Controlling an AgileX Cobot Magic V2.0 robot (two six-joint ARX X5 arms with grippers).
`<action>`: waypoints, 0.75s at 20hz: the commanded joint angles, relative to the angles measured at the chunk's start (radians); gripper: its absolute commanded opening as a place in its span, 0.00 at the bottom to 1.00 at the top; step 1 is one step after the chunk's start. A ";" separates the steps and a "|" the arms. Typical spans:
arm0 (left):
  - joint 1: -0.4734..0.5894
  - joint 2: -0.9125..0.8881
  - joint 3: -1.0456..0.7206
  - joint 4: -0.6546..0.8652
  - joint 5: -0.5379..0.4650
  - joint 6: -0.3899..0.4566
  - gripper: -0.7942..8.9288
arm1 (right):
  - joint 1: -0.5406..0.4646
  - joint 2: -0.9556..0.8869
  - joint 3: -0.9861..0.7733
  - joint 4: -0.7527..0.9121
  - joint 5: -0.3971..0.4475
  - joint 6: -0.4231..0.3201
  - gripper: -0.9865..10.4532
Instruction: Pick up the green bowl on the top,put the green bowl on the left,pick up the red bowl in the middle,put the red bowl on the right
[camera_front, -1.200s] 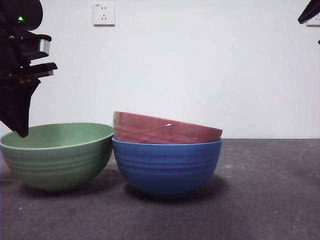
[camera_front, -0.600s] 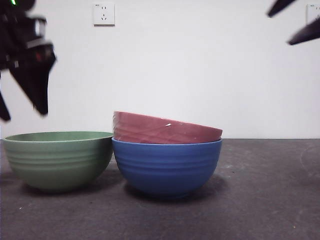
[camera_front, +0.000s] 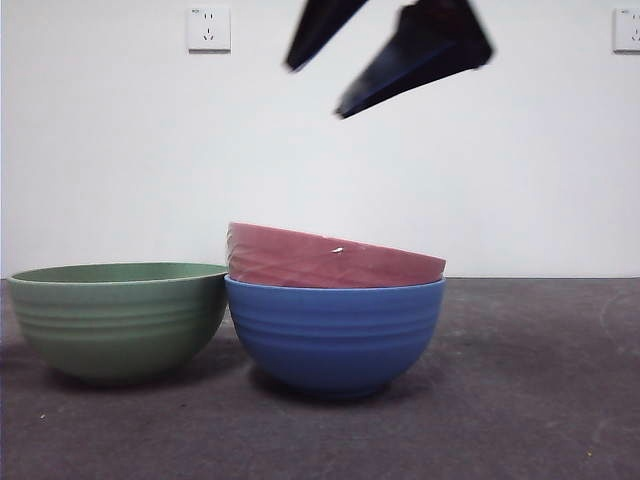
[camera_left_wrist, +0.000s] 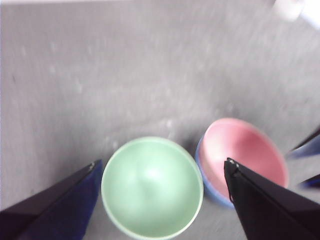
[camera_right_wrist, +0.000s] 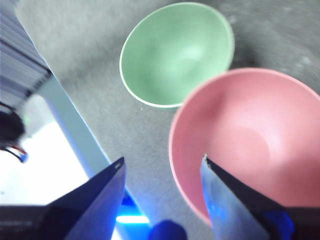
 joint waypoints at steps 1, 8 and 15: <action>0.001 -0.047 -0.001 0.023 0.003 -0.033 0.50 | 0.042 0.064 0.021 -0.002 0.048 -0.043 0.30; 0.001 -0.066 -0.001 0.008 0.027 -0.051 0.50 | 0.072 0.212 0.022 0.024 0.055 -0.071 0.25; 0.001 -0.066 -0.001 0.005 0.026 -0.051 0.50 | 0.072 0.269 0.022 0.032 0.058 -0.102 0.13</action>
